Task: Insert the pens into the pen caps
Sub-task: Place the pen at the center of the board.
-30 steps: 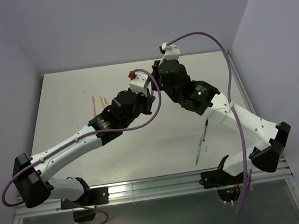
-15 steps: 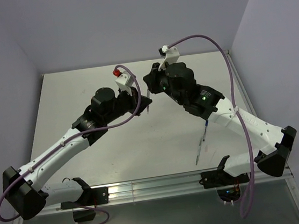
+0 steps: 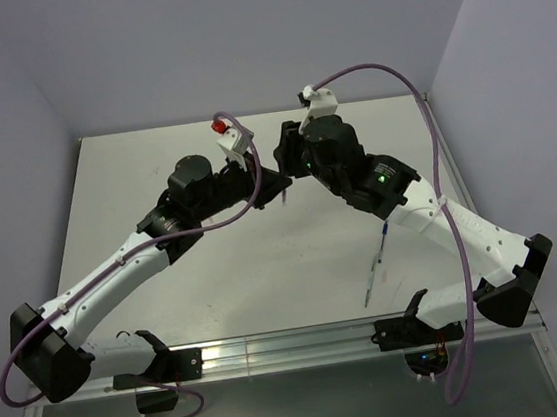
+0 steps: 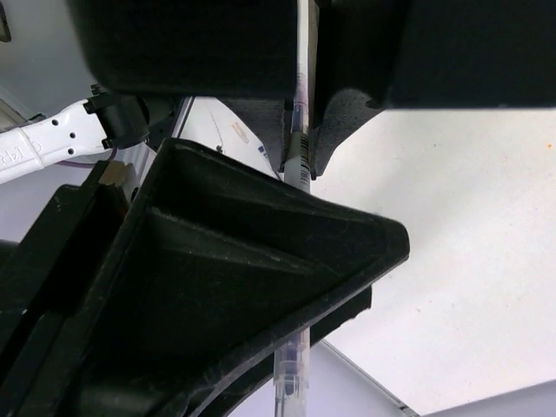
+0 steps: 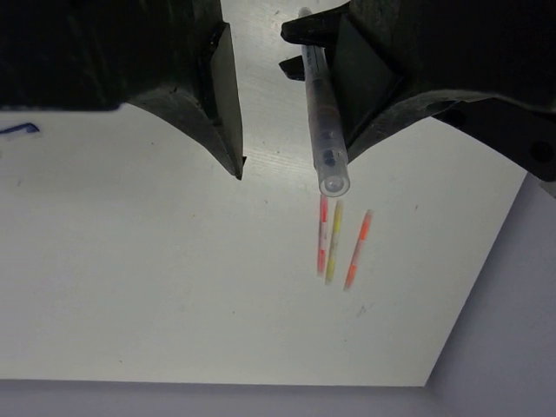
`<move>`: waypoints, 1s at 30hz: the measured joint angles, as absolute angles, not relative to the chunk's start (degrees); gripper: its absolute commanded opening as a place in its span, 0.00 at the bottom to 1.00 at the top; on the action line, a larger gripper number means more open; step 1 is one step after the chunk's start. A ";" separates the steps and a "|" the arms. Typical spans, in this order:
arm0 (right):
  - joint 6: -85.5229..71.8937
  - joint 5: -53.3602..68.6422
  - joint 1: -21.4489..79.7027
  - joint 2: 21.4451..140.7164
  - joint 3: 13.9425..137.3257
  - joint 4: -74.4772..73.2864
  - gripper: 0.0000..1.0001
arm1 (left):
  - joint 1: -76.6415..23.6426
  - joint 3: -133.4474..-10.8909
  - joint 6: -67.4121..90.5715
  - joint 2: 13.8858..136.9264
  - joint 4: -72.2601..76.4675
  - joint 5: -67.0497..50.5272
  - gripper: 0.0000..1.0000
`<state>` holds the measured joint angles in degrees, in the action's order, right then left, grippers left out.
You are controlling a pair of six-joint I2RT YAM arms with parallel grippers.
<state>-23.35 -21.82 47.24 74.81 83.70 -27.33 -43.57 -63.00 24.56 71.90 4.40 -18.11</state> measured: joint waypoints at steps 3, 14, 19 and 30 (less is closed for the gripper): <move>-23.31 -22.35 46.39 74.91 84.03 -28.53 0.52 | -43.59 -63.09 25.02 73.12 4.43 -17.76 0.00; -25.02 -25.98 44.21 74.41 85.30 -28.14 0.55 | -37.54 -66.83 34.39 87.46 -9.13 -11.44 0.00; -26.15 -27.07 44.16 74.48 85.34 -28.88 0.56 | -32.12 -72.03 38.76 97.30 -15.97 -6.04 0.00; -27.27 -26.09 43.68 79.90 85.45 -31.03 0.56 | -21.12 -82.02 41.10 113.80 -24.88 2.24 0.05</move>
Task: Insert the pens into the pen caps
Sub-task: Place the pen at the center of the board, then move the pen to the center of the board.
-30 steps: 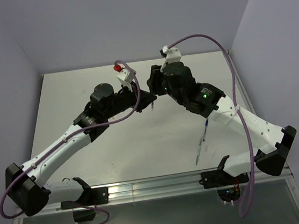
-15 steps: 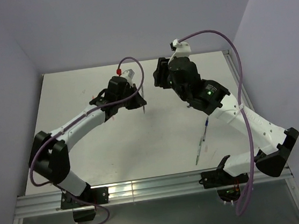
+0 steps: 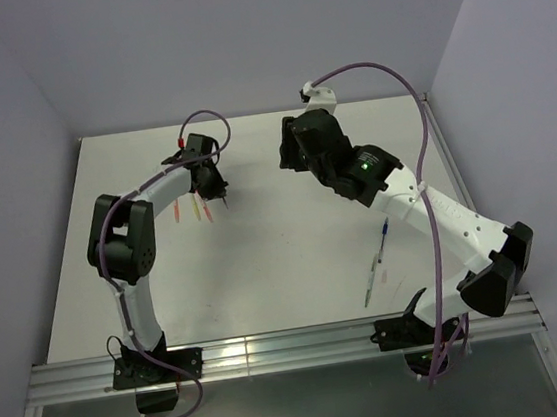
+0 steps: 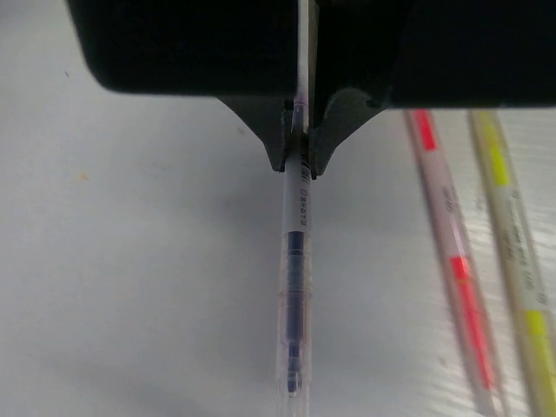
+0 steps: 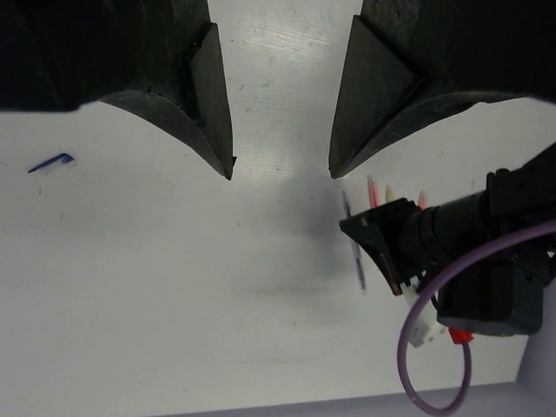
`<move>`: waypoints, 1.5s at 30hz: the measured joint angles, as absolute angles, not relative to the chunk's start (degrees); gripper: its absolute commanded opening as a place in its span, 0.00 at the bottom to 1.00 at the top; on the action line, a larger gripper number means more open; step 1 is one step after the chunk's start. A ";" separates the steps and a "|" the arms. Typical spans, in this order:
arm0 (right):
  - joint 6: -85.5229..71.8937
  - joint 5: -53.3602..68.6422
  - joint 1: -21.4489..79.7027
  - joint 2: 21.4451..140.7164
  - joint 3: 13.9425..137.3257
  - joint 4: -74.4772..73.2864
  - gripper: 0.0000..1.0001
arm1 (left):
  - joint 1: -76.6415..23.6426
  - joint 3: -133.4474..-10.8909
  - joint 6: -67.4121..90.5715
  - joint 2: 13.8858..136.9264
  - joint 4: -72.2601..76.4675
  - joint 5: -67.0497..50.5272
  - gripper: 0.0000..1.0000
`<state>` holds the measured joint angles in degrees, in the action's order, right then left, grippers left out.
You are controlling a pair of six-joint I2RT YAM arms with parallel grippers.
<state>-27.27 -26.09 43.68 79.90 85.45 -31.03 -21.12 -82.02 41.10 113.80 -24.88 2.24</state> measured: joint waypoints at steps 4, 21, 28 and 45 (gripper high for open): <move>-27.46 -25.58 43.18 81.36 85.45 -31.94 0.56 | -19.25 -84.47 40.97 117.36 -26.59 4.40 0.10; -28.84 -25.32 42.11 81.58 83.07 -32.45 0.56 | -19.38 -82.50 41.21 116.60 -27.24 5.91 0.34; -28.88 -25.32 41.60 80.88 81.69 -32.71 0.56 | -19.99 -82.06 41.12 112.97 -28.10 7.38 0.37; -30.70 -25.67 29.28 70.02 75.83 -38.52 0.52 | -37.95 -75.66 39.68 93.93 -21.61 9.30 0.40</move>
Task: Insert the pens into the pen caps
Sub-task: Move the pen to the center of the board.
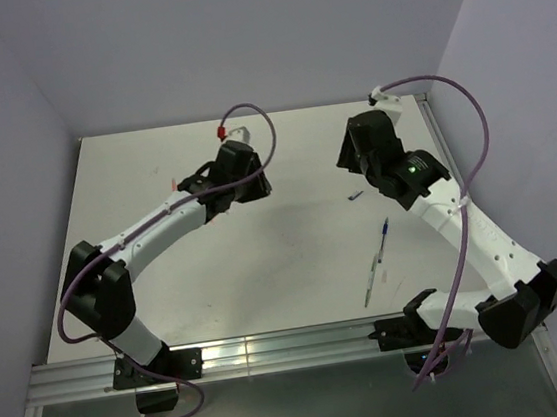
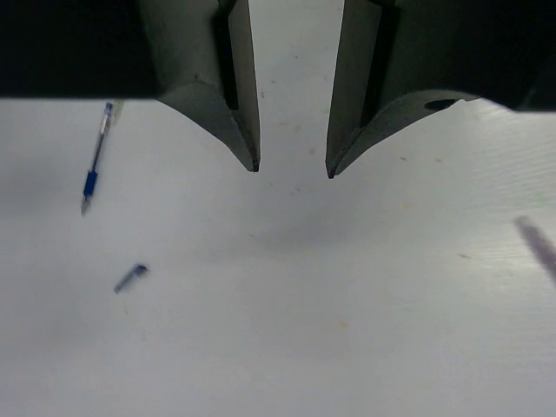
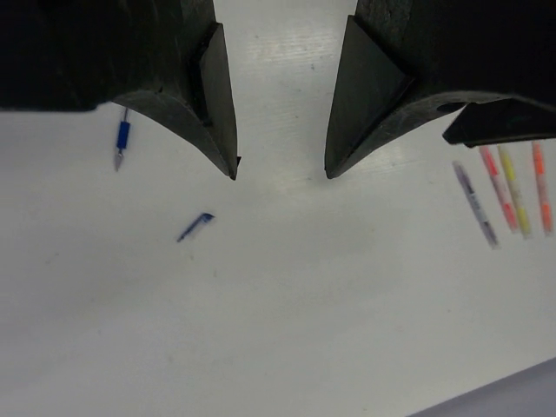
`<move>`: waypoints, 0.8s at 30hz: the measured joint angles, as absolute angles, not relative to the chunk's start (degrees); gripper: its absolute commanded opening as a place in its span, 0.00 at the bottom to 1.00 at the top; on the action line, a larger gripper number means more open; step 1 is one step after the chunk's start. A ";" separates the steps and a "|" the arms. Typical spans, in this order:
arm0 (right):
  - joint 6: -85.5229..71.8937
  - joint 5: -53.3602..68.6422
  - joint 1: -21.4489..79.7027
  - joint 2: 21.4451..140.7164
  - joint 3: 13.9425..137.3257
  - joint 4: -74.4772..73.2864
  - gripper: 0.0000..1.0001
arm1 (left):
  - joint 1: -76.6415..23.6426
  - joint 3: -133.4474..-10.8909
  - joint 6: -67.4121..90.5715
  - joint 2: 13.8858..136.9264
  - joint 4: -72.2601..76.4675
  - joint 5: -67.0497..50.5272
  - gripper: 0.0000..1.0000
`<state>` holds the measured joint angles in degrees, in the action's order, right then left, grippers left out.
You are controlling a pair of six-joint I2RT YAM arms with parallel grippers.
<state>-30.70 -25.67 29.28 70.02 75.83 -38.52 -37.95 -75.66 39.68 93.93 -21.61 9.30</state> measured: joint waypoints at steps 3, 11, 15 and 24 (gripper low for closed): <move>-31.46 -25.34 26.46 66.17 71.55 -39.83 0.52 | -43.70 -74.96 38.92 94.48 -20.08 7.07 0.39; -32.27 -22.17 20.93 62.87 68.23 -40.75 0.51 | -56.25 -75.66 36.14 101.16 -17.87 6.70 0.40; -31.97 -21.39 20.47 62.08 68.14 -40.75 0.51 | -61.41 -77.43 33.80 104.95 -16.99 5.82 0.43; -31.27 -21.28 18.31 58.13 67.79 -40.71 0.51 | -68.55 -86.72 31.16 113.40 -14.90 5.89 0.45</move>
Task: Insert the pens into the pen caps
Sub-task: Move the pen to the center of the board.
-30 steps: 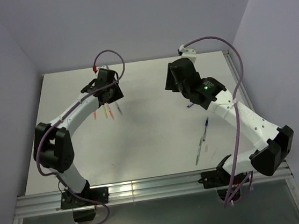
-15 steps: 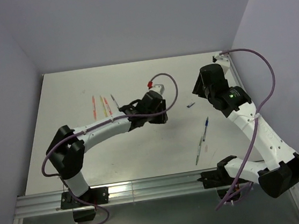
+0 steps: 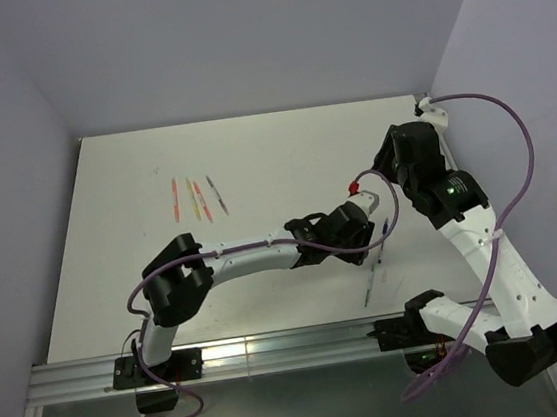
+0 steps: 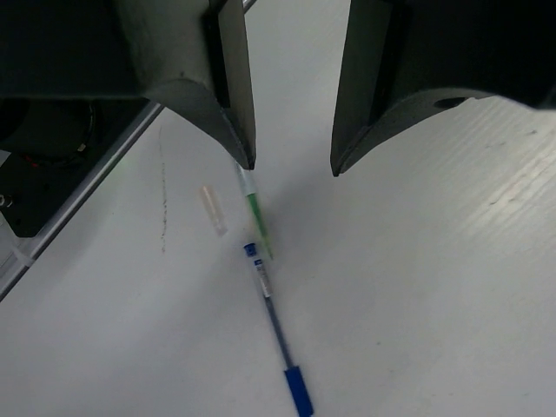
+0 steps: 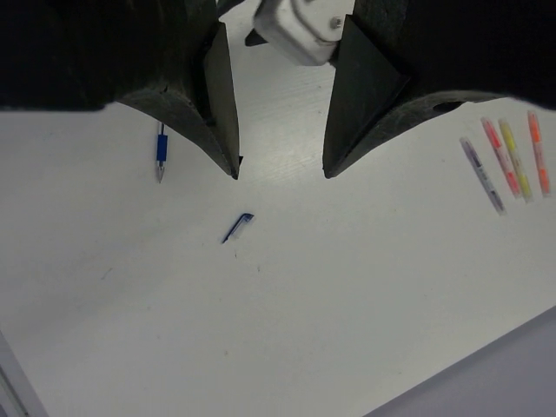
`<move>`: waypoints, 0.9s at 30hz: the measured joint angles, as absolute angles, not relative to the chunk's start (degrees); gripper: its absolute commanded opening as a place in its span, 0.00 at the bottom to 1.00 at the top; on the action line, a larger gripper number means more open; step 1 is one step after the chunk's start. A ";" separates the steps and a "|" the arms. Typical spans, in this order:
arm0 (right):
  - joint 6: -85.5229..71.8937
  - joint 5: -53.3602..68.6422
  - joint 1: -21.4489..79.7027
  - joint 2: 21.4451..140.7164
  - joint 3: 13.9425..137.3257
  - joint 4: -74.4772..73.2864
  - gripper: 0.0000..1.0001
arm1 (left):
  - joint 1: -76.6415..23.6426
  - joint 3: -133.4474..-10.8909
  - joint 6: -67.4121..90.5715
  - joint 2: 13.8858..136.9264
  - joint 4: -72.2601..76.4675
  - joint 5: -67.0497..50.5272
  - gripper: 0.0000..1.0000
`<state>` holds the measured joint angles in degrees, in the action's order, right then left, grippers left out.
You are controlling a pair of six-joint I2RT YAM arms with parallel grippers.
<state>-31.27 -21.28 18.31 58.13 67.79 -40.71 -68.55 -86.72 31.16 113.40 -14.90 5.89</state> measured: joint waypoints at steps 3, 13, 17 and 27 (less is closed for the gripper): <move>-31.22 -21.28 18.09 56.34 67.26 -40.51 0.50 | -70.39 -88.49 30.79 116.42 -13.28 6.92 0.45; -31.20 -19.79 18.00 51.13 65.21 -39.66 0.51 | -73.30 -91.02 31.16 123.42 -12.10 11.46 0.45; -31.20 -19.29 18.00 49.82 65.01 -39.33 0.51 | -73.80 -91.61 31.40 124.99 -12.49 12.45 0.44; -31.20 -18.31 18.00 49.12 63.37 -38.63 0.51 | -74.22 -91.64 32.21 125.23 -12.71 13.26 0.43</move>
<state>-31.20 -18.31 18.00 49.12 63.37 -38.63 -74.22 -91.64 32.21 125.23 -12.71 13.26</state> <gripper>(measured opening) 0.508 0.435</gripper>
